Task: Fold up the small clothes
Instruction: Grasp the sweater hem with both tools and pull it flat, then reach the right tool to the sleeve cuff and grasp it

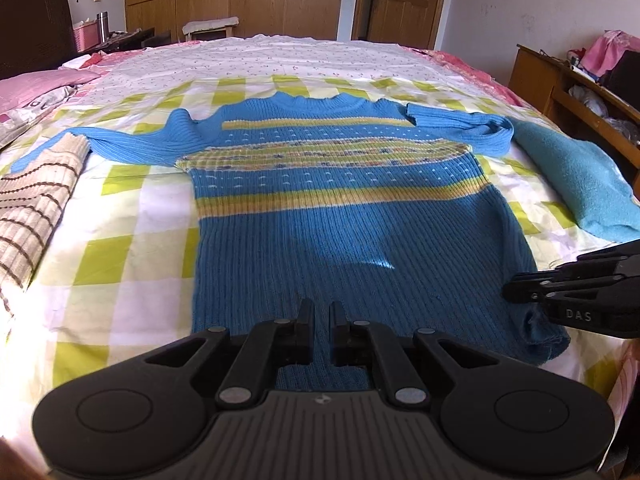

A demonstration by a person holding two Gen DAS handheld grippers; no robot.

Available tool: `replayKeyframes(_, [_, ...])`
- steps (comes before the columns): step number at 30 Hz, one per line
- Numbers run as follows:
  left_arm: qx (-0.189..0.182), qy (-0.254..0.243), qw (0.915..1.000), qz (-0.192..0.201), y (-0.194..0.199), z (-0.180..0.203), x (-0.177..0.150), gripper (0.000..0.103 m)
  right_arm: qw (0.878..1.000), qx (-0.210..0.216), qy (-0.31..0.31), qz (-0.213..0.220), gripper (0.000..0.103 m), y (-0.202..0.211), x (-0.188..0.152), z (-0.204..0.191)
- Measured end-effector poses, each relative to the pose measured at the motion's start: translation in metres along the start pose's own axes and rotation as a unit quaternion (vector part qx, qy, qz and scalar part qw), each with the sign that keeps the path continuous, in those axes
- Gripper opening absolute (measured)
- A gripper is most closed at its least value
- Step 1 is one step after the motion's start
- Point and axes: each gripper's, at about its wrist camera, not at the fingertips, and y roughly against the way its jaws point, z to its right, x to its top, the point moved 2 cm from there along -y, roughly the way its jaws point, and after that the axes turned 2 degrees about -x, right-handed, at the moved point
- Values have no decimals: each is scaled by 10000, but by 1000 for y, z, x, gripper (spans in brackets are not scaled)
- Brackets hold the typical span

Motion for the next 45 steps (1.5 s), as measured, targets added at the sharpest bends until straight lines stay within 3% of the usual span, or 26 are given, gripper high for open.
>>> replayKeyframes(4, [-67,-46,9999,-73,-8,2,1,13,9966,-743,315,-153,12,13,-18,29])
replayKeyframes(7, [-155,-90,9998,-64,-12,5,6,13,9949,-972,135,-224,15,22,-23,52])
replayKeyframes(14, [-416,-146,9990,99,-31,21,35,15,9965,-643,-382,371,15,36,6,75])
replayKeyframes(18, [-535,-194,9982,193,-44,29,53,15,9954,-625,-234,683,24,16,42,86])
replayKeyframes(22, [-599,-158,9978,219,-66,34,70,19,9948,-583,-324,767,25,-11,77,106])
replayKeyframes(26, [-588,-121,9981,126,-89,32,76,19,9962,-368,-421,675,25,-30,89,113])
replayKeyframes(32, [-621,-126,9979,-140,-111,25,74,19,9937,-652,-131,907,25,-49,121,122])
replayKeyframes(39, [-846,-95,9964,-57,-119,24,88,20,9907,-784,480,1006,32,-90,175,129])
replayKeyframes(45, [-1021,-52,9947,91,-126,24,105,20,9894,-629,1089,721,39,-132,203,123])
